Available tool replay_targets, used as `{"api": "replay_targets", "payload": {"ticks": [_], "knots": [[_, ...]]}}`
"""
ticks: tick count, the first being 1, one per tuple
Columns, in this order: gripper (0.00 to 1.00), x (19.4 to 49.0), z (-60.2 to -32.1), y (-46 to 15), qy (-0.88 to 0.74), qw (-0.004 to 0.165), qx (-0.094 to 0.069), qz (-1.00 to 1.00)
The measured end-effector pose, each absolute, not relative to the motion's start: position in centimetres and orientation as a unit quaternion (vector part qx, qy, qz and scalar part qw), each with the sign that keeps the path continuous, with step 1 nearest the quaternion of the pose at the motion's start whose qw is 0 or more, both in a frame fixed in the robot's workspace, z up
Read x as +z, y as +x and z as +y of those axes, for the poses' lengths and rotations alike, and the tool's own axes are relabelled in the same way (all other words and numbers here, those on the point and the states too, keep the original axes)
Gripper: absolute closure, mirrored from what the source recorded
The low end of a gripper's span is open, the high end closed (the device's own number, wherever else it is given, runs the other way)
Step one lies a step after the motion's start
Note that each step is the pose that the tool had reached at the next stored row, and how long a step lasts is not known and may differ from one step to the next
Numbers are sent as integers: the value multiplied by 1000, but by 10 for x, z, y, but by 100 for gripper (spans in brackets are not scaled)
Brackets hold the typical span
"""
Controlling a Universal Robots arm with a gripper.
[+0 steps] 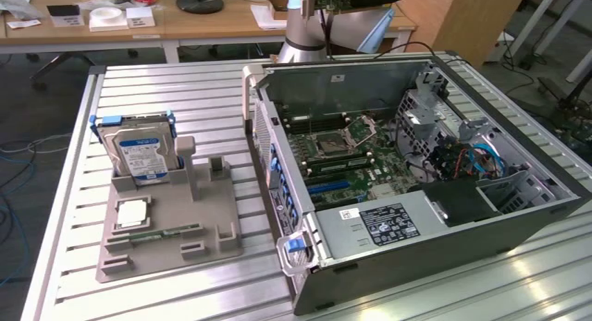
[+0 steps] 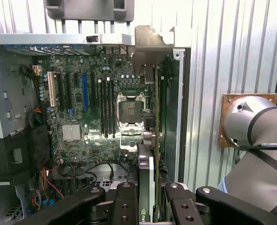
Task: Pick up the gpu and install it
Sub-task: 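Insert the gpu into the slot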
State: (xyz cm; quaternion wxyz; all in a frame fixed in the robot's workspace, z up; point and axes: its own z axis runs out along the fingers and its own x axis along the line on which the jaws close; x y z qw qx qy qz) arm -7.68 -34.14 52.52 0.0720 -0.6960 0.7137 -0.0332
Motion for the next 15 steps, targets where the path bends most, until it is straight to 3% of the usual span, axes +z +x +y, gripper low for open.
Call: {"api": "replay_targets", "payload": {"ticks": [15], "knots": [[73, 521, -341, -77, -696, 74, -31, 714]]}}
